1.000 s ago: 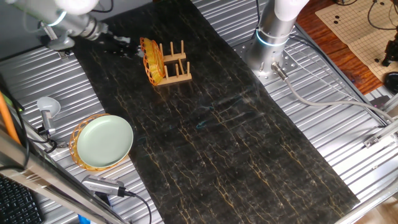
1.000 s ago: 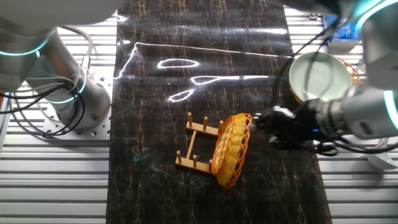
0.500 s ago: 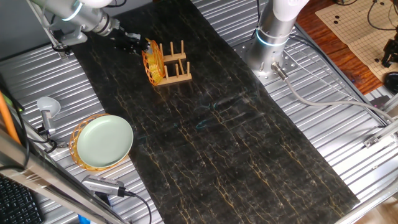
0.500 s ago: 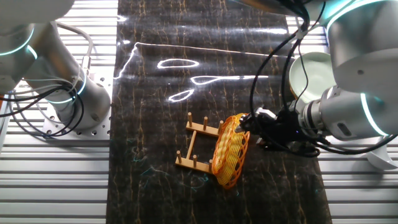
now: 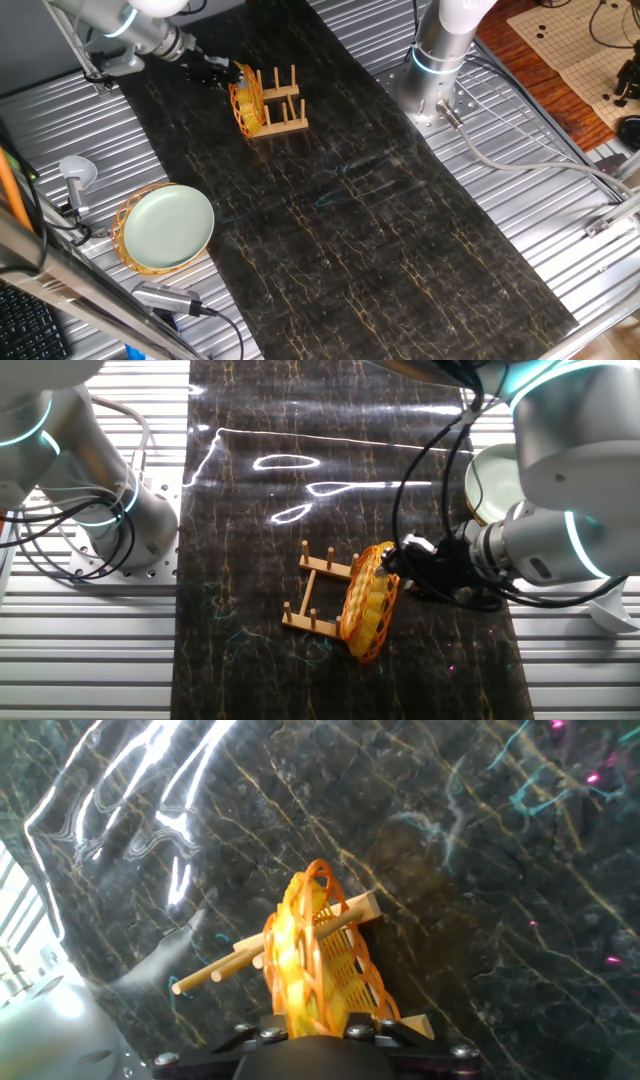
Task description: Take the dish off the dish rack
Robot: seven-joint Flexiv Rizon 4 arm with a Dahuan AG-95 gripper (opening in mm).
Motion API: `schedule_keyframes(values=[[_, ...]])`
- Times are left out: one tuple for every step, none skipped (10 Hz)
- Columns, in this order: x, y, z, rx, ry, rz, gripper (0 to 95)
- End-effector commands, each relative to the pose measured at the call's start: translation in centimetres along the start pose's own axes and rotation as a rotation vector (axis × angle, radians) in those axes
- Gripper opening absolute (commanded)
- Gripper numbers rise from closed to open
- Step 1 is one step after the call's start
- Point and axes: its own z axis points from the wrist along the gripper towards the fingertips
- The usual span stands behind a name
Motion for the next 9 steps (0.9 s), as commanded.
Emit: schedule_keyframes(values=[[-0.07,-0.1,-0.06,-0.004,0.0,0.001,0.0],[-0.07,-0.1,-0.05,-0.005,0.0,0.005,0.0],[-0.08,-0.11,-0.05,-0.008,0.001,0.005,0.0],[-0.08,-0.11,-0.05,-0.019,0.001,0.009,0.0],[-0.08,-0.11,-0.05,-0.025,0.002,0.009,0.0],[-0.08,-0.11,-0.05,-0.029,0.002,0.008,0.0],[-0.07,-0.11,-0.06,-0.037,0.003,0.008,0.0],[-0.06,-0.1,-0.06,-0.044,0.002,0.005,0.0],[-0.03,-0.08,-0.08,-0.051,0.0,0.004,0.0]])
